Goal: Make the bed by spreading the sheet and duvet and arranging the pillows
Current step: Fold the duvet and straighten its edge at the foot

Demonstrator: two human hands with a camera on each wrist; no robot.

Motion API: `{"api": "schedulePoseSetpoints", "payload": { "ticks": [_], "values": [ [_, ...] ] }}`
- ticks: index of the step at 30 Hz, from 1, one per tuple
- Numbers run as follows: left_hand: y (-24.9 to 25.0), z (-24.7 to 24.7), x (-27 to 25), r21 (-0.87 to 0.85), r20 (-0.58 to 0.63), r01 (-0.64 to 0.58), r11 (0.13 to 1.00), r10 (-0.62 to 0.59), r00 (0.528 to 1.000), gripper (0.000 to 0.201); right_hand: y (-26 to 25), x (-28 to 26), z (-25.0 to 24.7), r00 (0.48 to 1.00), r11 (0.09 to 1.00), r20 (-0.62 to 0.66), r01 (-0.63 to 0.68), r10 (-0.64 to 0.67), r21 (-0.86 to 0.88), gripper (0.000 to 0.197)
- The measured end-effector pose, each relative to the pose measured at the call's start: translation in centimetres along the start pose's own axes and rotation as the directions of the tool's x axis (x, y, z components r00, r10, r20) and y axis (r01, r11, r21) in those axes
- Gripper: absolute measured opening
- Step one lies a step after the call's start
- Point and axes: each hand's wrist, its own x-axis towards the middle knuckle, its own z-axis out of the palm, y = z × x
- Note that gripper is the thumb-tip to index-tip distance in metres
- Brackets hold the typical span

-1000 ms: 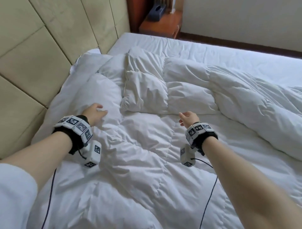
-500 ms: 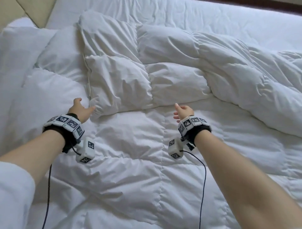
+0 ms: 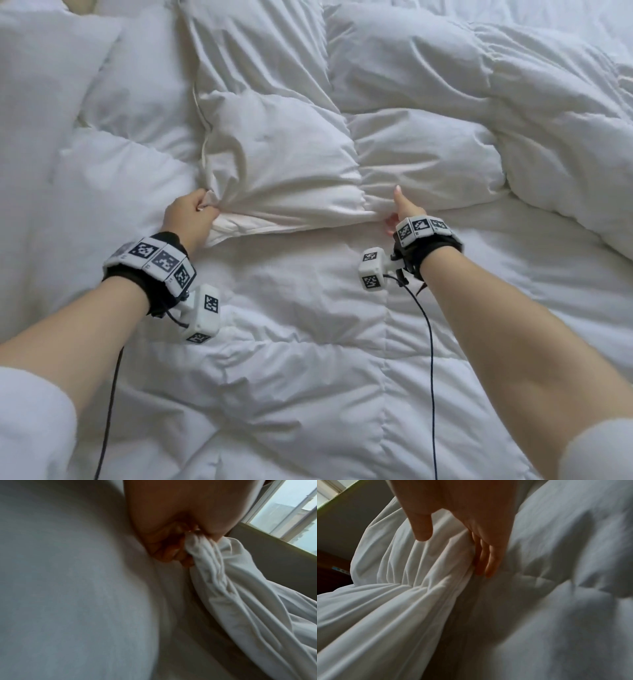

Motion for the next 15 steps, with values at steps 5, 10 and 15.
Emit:
{"api": "schedulePoseSetpoints", "payload": {
  "ticks": [5,10,15],
  "values": [
    [-0.6,-5.1,-0.4,-0.161,-0.186,-0.039,0.986,0.008,0.983,0.009,-4.5,-13.2,0.6,0.982,0.997,0.171,0.079,-0.082,0.021,0.044],
    [-1.9,-11.6,-1.1,-0.117,-0.353,-0.066,0.991,0.021,0.935,0.020,-8.1,-18.1,2.3,0.937,0.796,0.109,0.341,-0.333,-0.500,0.034],
    [-1.1,-17.3,-2.1,-0.049,-0.452,-0.123,0.991,0.088,0.888,0.022,-10.2,-25.5,3.8,0.920,0.869,0.200,0.387,-0.338,-0.309,0.042]
  ]
}}
